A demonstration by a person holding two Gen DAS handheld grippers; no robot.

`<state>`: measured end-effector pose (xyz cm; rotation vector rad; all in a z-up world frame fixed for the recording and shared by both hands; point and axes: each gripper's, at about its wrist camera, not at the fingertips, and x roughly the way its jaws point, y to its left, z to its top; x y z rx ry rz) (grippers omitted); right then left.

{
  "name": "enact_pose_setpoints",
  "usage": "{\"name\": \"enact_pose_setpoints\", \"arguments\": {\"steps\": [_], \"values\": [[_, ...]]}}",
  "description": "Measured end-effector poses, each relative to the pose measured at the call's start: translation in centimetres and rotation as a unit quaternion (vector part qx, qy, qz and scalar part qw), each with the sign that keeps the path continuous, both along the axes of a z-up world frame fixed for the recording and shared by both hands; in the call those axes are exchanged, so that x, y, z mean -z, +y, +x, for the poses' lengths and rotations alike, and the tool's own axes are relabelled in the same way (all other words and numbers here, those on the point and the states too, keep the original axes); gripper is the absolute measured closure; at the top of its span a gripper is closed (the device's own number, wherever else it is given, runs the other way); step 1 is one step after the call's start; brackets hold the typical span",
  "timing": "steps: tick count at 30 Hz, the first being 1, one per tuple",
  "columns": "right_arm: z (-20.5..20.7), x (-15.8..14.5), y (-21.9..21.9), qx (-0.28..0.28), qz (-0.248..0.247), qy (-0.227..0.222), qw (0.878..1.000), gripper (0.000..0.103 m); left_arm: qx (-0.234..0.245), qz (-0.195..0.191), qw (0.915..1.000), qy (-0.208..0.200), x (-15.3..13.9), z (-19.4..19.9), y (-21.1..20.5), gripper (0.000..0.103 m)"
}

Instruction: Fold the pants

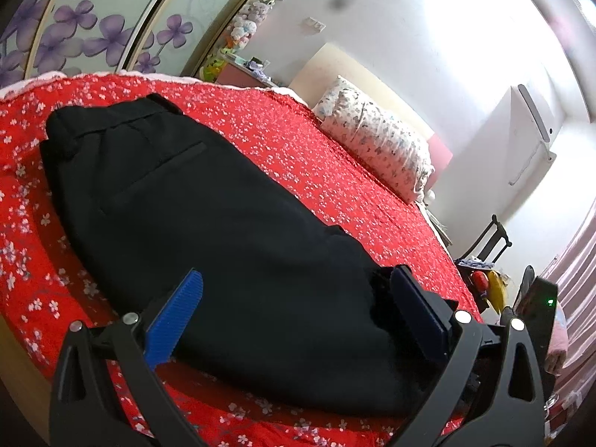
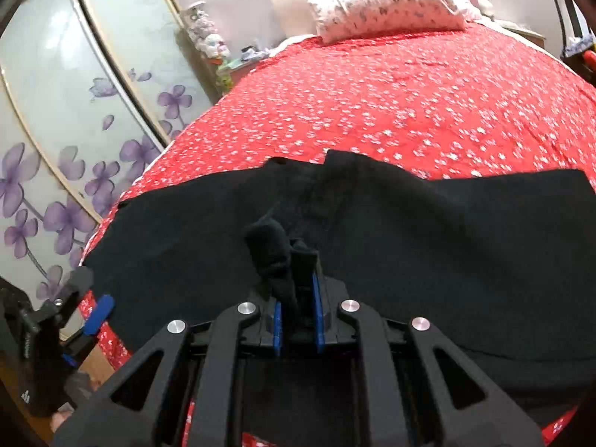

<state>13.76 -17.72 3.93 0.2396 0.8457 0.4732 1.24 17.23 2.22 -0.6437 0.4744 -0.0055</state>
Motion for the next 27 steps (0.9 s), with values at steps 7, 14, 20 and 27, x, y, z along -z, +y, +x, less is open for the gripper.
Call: {"name": "enact_pose_setpoints", "arguments": {"steps": [7, 14, 20, 27], "values": [[-0.2, 2.1, 4.0, -0.052, -0.05, 0.01, 0.997, 0.089, 0.0, 0.018, 0.9998, -0.001, -0.1, 0.0, -0.5, 0.002], [-1.8, 0.7, 4.5, -0.099, -0.048, -0.004, 0.994, 0.049, -0.005, 0.0, 1.0, 0.004, 0.2, 0.1, 0.2, 0.002], [-1.3, 1.4, 2.9, -0.09, 0.06, 0.044, 0.993, 0.049, -0.004, 0.003, 1.0, 0.005, 0.2, 0.1, 0.3, 0.002], [-1.9, 1.8, 2.9, -0.113, 0.05, 0.06, 0.991, 0.049, -0.008, 0.008, 0.9999, 0.006, 0.2, 0.2, 0.4, 0.002]]}}
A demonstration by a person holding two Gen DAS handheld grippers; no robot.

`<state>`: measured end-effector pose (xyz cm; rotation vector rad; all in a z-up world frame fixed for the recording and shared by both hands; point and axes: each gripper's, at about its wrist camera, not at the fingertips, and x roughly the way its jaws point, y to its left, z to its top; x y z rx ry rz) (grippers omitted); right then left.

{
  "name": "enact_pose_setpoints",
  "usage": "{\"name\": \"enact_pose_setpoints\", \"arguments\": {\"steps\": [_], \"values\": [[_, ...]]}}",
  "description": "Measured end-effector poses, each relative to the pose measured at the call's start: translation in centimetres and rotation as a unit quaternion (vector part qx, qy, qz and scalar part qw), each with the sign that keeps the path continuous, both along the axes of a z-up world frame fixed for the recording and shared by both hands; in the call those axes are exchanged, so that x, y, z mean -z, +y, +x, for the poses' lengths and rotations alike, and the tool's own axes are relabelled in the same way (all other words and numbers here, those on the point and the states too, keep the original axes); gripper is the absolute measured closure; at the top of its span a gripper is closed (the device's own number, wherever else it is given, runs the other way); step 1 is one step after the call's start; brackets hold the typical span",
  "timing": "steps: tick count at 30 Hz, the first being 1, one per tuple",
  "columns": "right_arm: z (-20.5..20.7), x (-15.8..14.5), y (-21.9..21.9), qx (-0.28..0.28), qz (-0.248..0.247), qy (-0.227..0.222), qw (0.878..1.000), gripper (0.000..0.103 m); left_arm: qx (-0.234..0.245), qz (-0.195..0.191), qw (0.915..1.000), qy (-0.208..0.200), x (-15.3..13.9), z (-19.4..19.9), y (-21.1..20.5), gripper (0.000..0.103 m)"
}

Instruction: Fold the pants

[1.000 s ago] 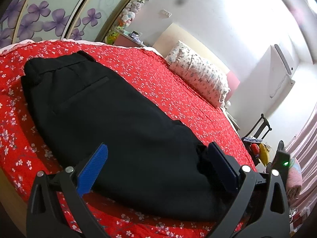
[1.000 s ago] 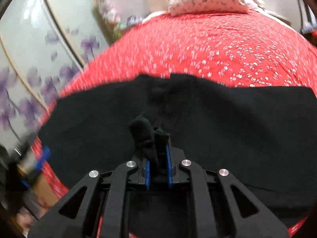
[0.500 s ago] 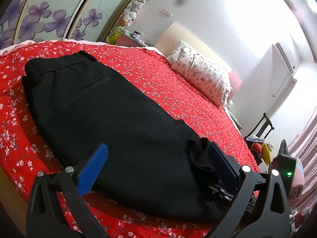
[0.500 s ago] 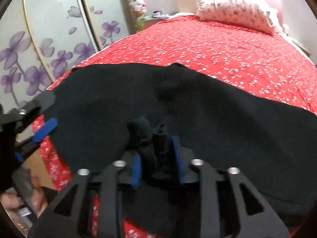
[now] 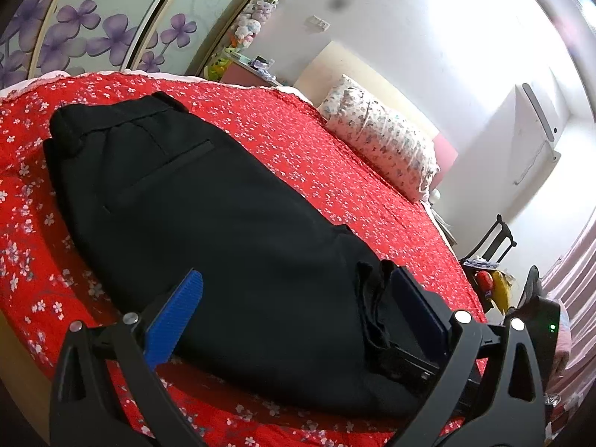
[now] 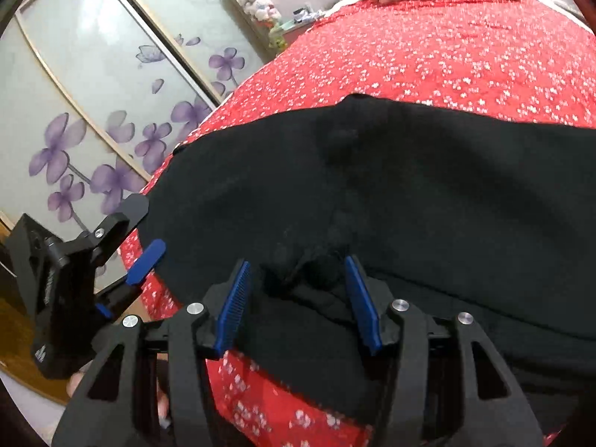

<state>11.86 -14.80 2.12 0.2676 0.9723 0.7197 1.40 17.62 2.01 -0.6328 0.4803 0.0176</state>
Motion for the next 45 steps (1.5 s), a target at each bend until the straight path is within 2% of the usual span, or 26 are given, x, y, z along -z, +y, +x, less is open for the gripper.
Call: {"name": "enact_pose_setpoints", "arguments": {"steps": [3, 5, 7, 8, 10, 14, 18, 21, 26, 28, 31, 33, 36, 38, 40, 42, 45], "values": [[-1.5, -0.7, -2.5, -0.006, 0.032, -0.009, 0.999, 0.049, -0.003, -0.007, 1.0, 0.001, 0.0, -0.2, 0.4, 0.002], [-2.4, -1.1, -4.3, -0.001, 0.039, -0.029, 0.999, 0.049, 0.001, -0.03, 0.9995, 0.006, -0.2, -0.7, 1.5, 0.002], [-3.4, -1.4, -6.6, 0.004, 0.049, -0.058, 0.997, 0.046, 0.001, -0.07, 0.9975, 0.009, -0.3, -1.5, 3.4, 0.002], [-3.7, -1.4, -7.8, 0.009, 0.053, -0.068, 0.996, 0.044, 0.0, -0.098, 0.9951, 0.016, -0.2, -1.8, 5.0, 0.002], [-4.3, -1.1, -10.1, 0.03, 0.067, -0.085, 0.994, 0.029, -0.013, -0.147, 0.9887, 0.026, 0.2, -2.6, 8.0, 0.002], [-3.9, -0.2, -12.4, 0.057, 0.11, -0.063, 0.99, 0.028, -0.067, -0.186, 0.9791, 0.047, 1.0, -3.6, 13.1, 0.002], [-4.0, -0.4, -12.2, 0.05, 0.111, -0.071, 0.99, 0.028, -0.086, -0.246, 0.9628, 0.072, 2.4, -3.0, 16.8, 0.003], [-3.8, -0.2, -11.9, 0.041, 0.118, -0.065, 0.99, 0.028, -0.089, -0.267, 0.9564, 0.079, 2.8, -2.1, 18.3, 0.005], [-4.0, 0.0, -10.8, 0.027, 0.107, -0.068, 0.992, 0.028, -0.074, -0.251, 0.9613, 0.086, 2.2, 0.2, 19.5, 0.006], [-4.0, 0.1, -10.6, 0.025, 0.105, -0.067, 0.992, 0.028, -0.072, -0.259, 0.9575, 0.104, 2.7, 1.1, 19.9, 0.006], [-4.0, 0.2, -10.4, 0.024, 0.104, -0.065, 0.992, 0.027, -0.071, -0.266, 0.9561, 0.1, 3.0, 1.7, 19.8, 0.007], [-3.9, 0.3, -10.4, 0.025, 0.105, -0.064, 0.992, 0.026, -0.064, -0.258, 0.9604, 0.085, 2.1, 1.4, 19.2, 0.007], [-3.8, 0.4, -10.3, 0.025, 0.108, -0.062, 0.992, 0.025, -0.038, -0.218, 0.9737, 0.054, 0.5, 1.1, 18.1, 0.007], [-3.7, 0.5, -10.2, 0.024, 0.108, -0.062, 0.992, 0.024, -0.036, -0.192, 0.9792, 0.055, 0.0, 1.5, 17.6, 0.009], [-3.8, 0.6, -9.9, 0.022, 0.106, -0.064, 0.992, 0.023, -0.049, -0.184, 0.9791, 0.073, 0.5, 1.9, 17.5, 0.013], [-3.8, 0.5, -9.7, 0.021, 0.104, -0.065, 0.992, 0.023, -0.07, -0.176, 0.9766, 0.103, 1.4, 2.4, 17.6, 0.031], [-3.9, 0.5, -9.8, 0.018, 0.106, -0.063, 0.992, 0.023, -0.085, -0.182, 0.9725, 0.117, 2.5, 2.5, 18.0, 0.046]]}}
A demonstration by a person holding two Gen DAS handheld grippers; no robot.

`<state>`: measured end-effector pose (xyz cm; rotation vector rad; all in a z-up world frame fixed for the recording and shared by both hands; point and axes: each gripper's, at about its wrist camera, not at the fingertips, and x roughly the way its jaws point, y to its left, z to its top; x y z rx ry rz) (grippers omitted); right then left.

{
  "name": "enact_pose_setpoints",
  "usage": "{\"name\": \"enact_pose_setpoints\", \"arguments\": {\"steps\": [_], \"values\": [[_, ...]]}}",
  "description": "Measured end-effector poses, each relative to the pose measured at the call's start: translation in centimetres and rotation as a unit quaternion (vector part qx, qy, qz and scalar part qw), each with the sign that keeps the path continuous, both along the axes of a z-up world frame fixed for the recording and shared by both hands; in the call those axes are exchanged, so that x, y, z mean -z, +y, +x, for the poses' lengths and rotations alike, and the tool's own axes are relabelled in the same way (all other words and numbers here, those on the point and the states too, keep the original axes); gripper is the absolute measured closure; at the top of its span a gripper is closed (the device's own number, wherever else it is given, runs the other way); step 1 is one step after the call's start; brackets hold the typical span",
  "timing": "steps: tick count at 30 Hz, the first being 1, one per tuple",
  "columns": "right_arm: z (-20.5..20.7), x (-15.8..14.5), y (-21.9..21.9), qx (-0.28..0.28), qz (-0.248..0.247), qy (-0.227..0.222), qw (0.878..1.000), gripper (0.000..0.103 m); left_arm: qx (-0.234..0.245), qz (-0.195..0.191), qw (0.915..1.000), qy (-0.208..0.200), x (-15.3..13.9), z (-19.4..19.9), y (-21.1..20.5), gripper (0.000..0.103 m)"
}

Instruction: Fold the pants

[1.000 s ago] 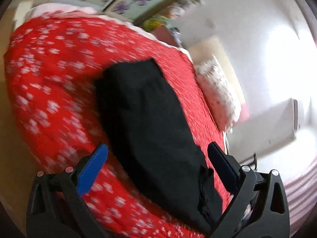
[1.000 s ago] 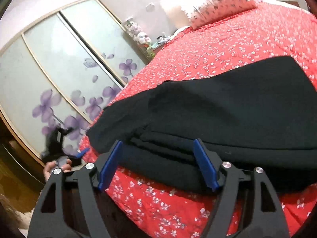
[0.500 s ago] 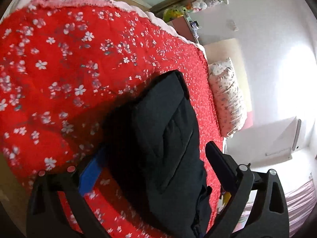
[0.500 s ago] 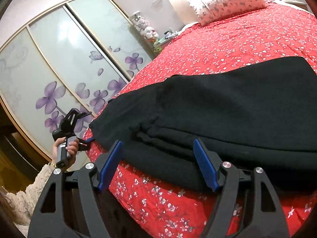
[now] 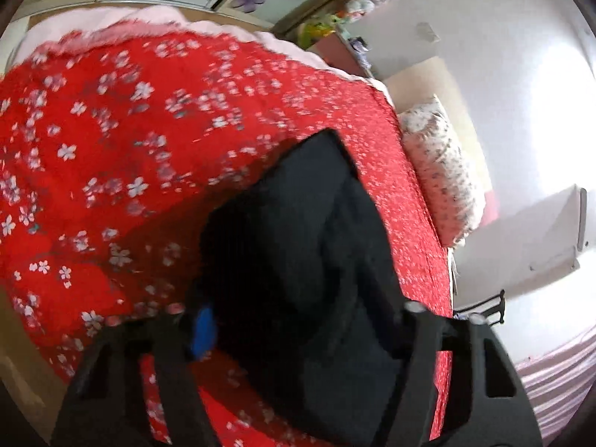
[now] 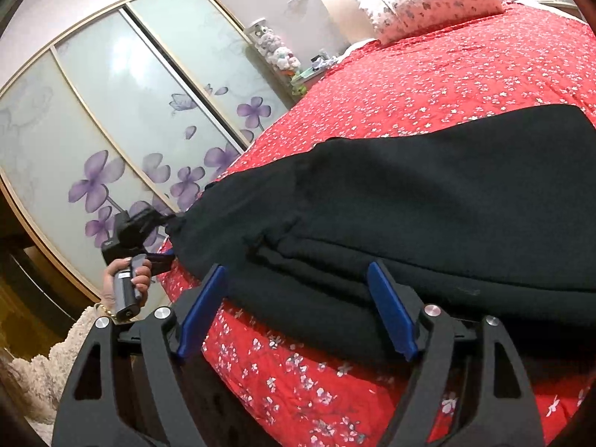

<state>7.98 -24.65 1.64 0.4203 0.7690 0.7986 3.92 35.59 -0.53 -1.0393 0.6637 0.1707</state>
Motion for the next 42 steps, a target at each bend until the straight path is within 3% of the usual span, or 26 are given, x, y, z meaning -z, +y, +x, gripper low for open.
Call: {"name": "enact_pose_setpoints", "arguments": {"steps": [4, 7, 9, 15, 18, 23, 28, 36, 42], "values": [[0.0, -0.1, -0.1, -0.001, 0.002, 0.002, 1.0, 0.023, -0.016, -0.027, 0.9995, 0.002, 0.6, -0.4, 0.8, 0.053], [-0.1, -0.2, -0.2, -0.002, 0.005, 0.002, 1.0, 0.023, -0.02, -0.018, 0.9996, 0.009, 0.4, -0.7, 0.7, 0.067], [-0.2, -0.4, -0.5, -0.002, 0.01, 0.001, 1.0, 0.023, -0.014, 0.008, 0.9999, 0.004, -0.7, -0.9, 0.2, 0.075], [-0.6, -1.1, -1.9, 0.008, 0.036, -0.009, 0.999, 0.023, 0.016, 0.098, 0.995, -0.014, -6.0, -0.2, -2.9, 0.078], [-0.8, -1.5, -3.0, 0.014, 0.062, -0.012, 0.998, 0.023, 0.042, 0.156, 0.9864, -0.028, -9.5, 0.2, -5.9, 0.078], [-0.7, -2.1, -5.7, 0.044, 0.113, -0.007, 0.993, 0.023, 0.092, 0.221, 0.9684, -0.071, -14.9, 0.9, -12.0, 0.078], [-0.9, -2.4, -9.5, 0.106, 0.158, -0.01, 0.982, 0.023, 0.151, 0.236, 0.9539, -0.108, -18.4, 1.7, -19.6, 0.078], [-1.0, -1.9, -16.1, 0.204, 0.227, 0.001, 0.952, 0.023, 0.255, 0.234, 0.9297, -0.125, -19.2, 3.3, -32.0, 0.078], [-1.9, -0.8, -19.8, 0.262, 0.259, 0.01, 0.93, 0.023, 0.356, 0.225, 0.899, -0.122, -15.9, 4.3, -43.0, 0.078]]}}
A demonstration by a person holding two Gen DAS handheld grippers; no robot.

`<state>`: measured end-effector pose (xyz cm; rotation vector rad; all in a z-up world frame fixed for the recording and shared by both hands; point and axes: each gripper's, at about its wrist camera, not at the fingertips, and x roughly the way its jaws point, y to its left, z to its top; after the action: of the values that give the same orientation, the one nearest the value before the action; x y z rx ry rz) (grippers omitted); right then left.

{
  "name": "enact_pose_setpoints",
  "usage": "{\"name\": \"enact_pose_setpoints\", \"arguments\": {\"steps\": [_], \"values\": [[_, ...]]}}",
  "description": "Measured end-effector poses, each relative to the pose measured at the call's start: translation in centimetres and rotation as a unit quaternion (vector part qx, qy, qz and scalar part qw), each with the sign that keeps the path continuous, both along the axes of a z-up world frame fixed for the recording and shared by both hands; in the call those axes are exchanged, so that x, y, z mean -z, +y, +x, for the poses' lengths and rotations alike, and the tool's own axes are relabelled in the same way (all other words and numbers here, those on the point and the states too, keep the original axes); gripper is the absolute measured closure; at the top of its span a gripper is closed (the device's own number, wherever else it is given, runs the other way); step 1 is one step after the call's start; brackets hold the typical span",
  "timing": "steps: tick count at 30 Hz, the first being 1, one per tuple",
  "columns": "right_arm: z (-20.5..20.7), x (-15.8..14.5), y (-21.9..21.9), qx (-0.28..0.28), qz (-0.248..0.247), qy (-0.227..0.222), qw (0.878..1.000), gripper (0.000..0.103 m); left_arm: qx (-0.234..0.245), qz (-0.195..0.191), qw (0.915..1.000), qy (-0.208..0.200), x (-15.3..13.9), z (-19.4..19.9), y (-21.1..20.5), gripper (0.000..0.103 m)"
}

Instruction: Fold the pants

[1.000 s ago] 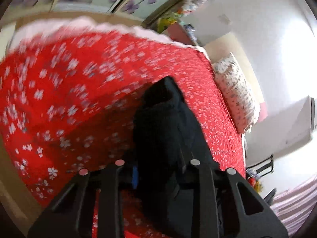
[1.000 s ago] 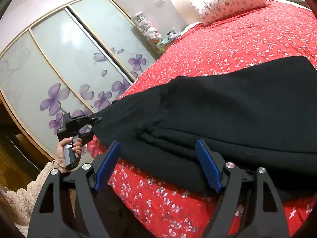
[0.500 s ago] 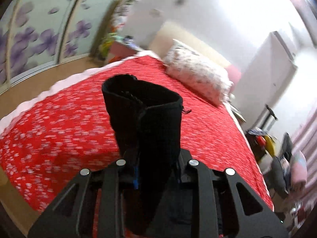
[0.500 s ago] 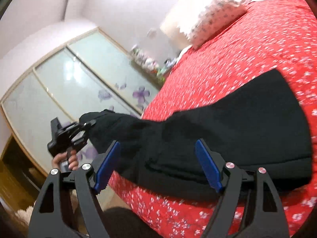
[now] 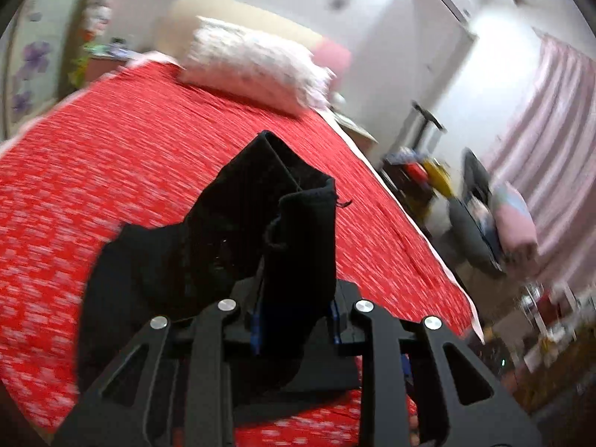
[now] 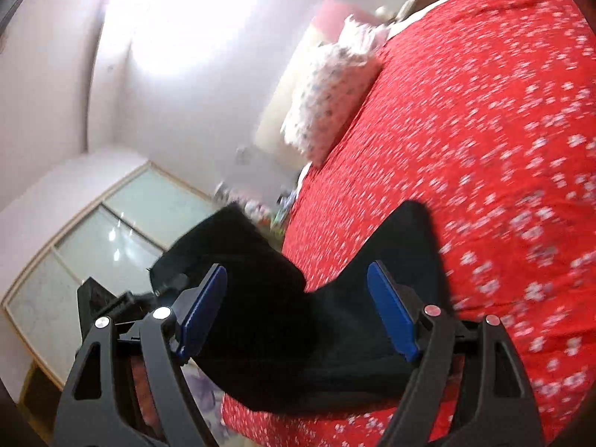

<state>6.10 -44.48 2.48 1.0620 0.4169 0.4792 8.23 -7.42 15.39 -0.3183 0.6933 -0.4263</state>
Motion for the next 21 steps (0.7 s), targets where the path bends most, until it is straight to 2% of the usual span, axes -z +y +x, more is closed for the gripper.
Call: {"name": "enact_pose_setpoints", "arguments": {"steps": [3, 4, 7, 8, 10, 13, 16, 18, 19, 20, 21], "values": [[-0.5, 0.4, -2.0, 0.035, 0.007, 0.007, 0.999, 0.023, 0.027, 0.018, 0.9991, 0.027, 4.0, 0.8, -4.6, 0.078], [-0.7, 0.5, -2.6, 0.045, 0.009, 0.009, 0.999, 0.023, 0.032, 0.036, 0.9979, 0.044, 6.0, 1.0, -6.2, 0.078], [-0.9, 0.8, -3.6, 0.055, 0.013, 0.013, 0.998, 0.023, 0.052, 0.065, 0.9933, 0.08, 9.9, 0.9, -8.7, 0.078], [-1.0, 0.9, -3.9, 0.056, 0.014, 0.014, 0.998, 0.023, 0.053, 0.081, 0.9924, 0.076, 10.6, 0.5, -9.4, 0.078], [-1.2, 0.9, -4.4, 0.06, 0.016, 0.012, 0.998, 0.023, 0.049, 0.102, 0.9922, 0.051, 10.2, 0.0, -10.1, 0.078], [-1.6, 1.0, -4.7, 0.065, 0.015, 0.009, 0.998, 0.023, 0.052, 0.122, 0.9908, 0.03, 9.8, -0.6, -10.8, 0.077], [-1.4, 1.1, -4.4, 0.06, 0.015, 0.012, 0.998, 0.023, 0.074, 0.171, 0.982, 0.034, 11.6, -0.9, -12.6, 0.076], [-1.1, 1.0, -4.0, 0.055, 0.011, 0.014, 0.998, 0.023, 0.087, 0.209, 0.974, 0.011, 13.0, -1.9, -13.5, 0.075], [-1.0, 0.9, -3.9, 0.054, 0.008, 0.014, 0.998, 0.023, 0.09, 0.229, 0.9693, -0.008, 13.3, -2.4, -14.0, 0.072], [-1.0, 0.8, -3.8, 0.054, 0.002, 0.013, 0.998, 0.023, 0.093, 0.235, 0.9675, -0.016, 13.6, -2.7, -14.5, 0.064], [-1.0, 0.7, -3.7, 0.056, -0.002, 0.012, 0.998, 0.023, 0.111, 0.217, 0.9696, -0.02, 13.5, -2.9, -14.5, 0.047]]}}
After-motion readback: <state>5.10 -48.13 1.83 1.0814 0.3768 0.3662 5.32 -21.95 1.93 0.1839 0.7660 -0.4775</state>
